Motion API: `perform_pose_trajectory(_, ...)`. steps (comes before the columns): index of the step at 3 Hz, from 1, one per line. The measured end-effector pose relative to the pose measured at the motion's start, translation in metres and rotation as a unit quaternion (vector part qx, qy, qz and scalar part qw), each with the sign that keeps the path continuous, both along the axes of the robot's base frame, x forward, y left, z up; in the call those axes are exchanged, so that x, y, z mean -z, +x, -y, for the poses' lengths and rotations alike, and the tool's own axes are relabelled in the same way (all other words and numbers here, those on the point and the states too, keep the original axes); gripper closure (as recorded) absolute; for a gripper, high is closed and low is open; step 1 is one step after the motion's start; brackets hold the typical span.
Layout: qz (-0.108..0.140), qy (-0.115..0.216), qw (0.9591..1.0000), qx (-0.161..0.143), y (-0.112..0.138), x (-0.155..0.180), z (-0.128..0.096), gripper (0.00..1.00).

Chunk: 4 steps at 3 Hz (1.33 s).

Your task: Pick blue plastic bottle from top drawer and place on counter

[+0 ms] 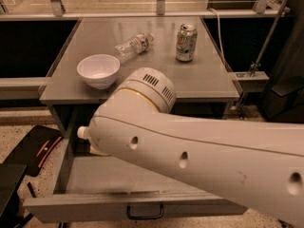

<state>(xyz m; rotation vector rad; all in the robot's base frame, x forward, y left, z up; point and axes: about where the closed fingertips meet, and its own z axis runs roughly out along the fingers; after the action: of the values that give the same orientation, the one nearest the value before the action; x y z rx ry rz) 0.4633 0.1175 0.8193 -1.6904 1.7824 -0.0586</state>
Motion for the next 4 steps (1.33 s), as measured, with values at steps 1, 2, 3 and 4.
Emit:
perform_pose_trajectory(1, 0.002, 0.034, 0.9992, 0.023, 0.031, -0.026, 0.024, 1.00)
perform_pose_trajectory(2, 0.051, 0.055, 0.9970, 0.018, 0.082, -0.095, 0.047, 1.00)
perform_pose_trajectory(3, 0.088, 0.057, 0.9945, 0.000, 0.092, -0.128, 0.045, 1.00)
perform_pose_trajectory(4, 0.075, 0.073, 0.9945, 0.012, 0.092, -0.117, 0.055, 1.00)
